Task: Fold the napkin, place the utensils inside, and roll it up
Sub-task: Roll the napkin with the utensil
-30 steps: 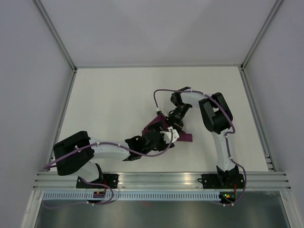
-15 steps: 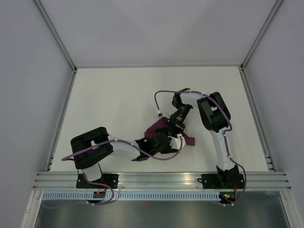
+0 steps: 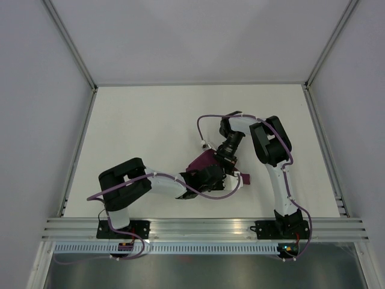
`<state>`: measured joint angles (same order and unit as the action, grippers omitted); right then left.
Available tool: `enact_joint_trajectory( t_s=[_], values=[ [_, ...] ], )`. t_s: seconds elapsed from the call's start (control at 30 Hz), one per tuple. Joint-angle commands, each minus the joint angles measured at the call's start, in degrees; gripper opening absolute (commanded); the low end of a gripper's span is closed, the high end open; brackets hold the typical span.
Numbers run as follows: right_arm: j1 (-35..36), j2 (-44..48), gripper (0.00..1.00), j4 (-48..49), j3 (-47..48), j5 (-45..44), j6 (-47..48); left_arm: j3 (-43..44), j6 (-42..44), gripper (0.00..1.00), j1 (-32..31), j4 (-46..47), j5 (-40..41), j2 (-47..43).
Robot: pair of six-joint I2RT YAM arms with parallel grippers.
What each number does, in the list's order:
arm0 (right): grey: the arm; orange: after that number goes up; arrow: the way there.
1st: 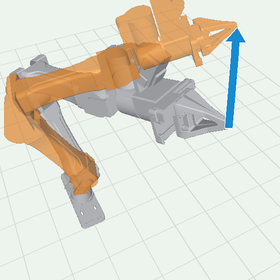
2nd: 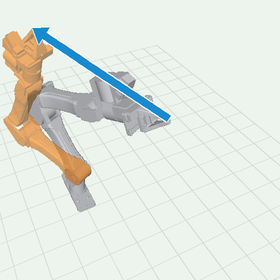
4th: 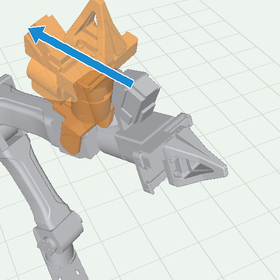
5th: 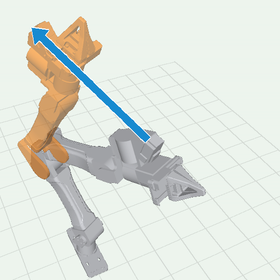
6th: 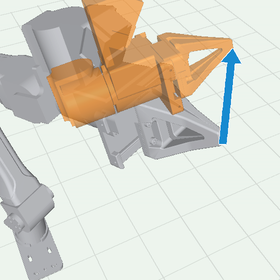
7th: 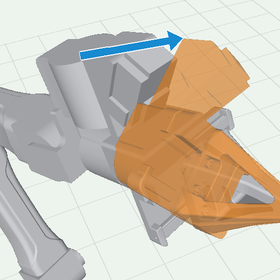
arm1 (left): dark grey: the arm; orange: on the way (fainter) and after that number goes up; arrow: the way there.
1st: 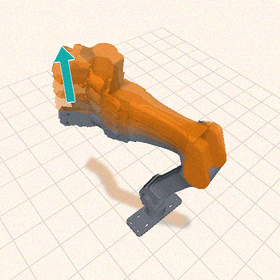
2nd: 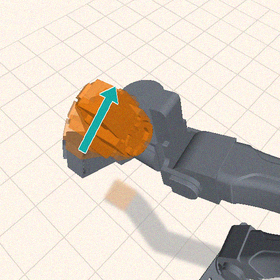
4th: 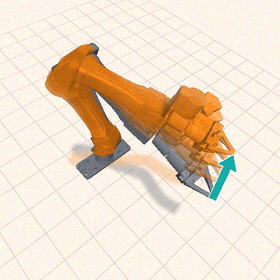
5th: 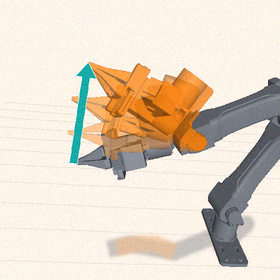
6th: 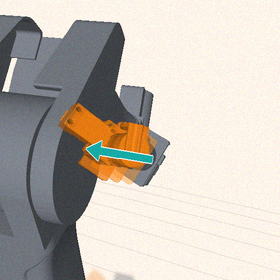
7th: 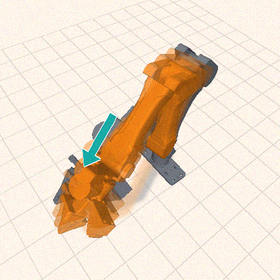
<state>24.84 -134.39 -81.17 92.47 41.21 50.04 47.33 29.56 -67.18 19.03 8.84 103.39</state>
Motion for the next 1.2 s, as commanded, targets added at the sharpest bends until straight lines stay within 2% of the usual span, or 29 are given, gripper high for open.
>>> enact_joint_trajectory(
  t_s=[0.0, 0.1, 0.13, 0.17, 0.23, 0.33, 0.47, 0.67, 0.77, 0.83, 1.0, 1.17],
  values=[
    [-0.05, -4.04, 0.03, 14.63, -0.62, -12.21, 4.1, 1.01, -3.8, 0.24, 0.99, -4.79, -4.09, 2.25],
    [-0.41, -2.73, 0.15, 14.81, -1.06, -10.54, 4.19, 0.83, -6.26, 0.08, 2.14, -5.23, -6.37, 2.25],
    [-0.75, -1.68, 0.25, 14.9, -1.15, -10.02, 3.93, 0.75, -7.05, 0.05, 2.23, -5.23, -6.38, 2.25],
    [-1.02, -1.06, 0.29, 14.81, -1.32, -8.7, 3.92, 0.57, -7.93, 0.02, 2.66, -5.4, -7.69, 2.34],
    [-1.98, 1.22, 0.4, 14.46, -1.41, -7.2, 3.92, 0.57, -9.08, 0.02, 3.28, -5.93, -8.58, 2.51],
    [-3.65, 5.34, 0.49, 13.4, -1.24, -3.69, 3.92, 1.09, -11.8, 0.02, 5.56, -7.16, -15.84, 3.04],
    [-7.25, 11.42, 0.51, 14.98, -1.85, 0.27, 0.16, 2.15, -16.1, 0.02, 9.16, -9.09, -22.89, 3.74],
    [-17.27, 21.26, 0.51, 28.76, -7.64, 3.52, -10.65, 2.94, -20.59, 0.02, 14.96, -10.59, -34.14, 5.23],
    [-22.46, 26.18, 0.51, 33.17, -11.51, 6.42, -9.44, 3.73, -22.7, 0.02, 17.6, -11.64, -38.89, 6.82],
    [-24.13, 30.22, 0.51, 34.4, -15.53, 6.95, -5.05, 4.87, -23.49, 0.02, 19.09, -12.34, -42.48, 8.48],
    [-23.52, 41.02, 0.54, 44.49, -26.27, 4.32, -2.23, 8.83, -27.01, 0.02, 21.38, -16.21, -49.52, 13.84],
    [-19.05, 48.95, 0.57, 50.13, -37.08, 1.51, 2.07, 11.03, -28.95, 0.02, 24.02, -17.27, -55.59, 17.98]
  ],
)
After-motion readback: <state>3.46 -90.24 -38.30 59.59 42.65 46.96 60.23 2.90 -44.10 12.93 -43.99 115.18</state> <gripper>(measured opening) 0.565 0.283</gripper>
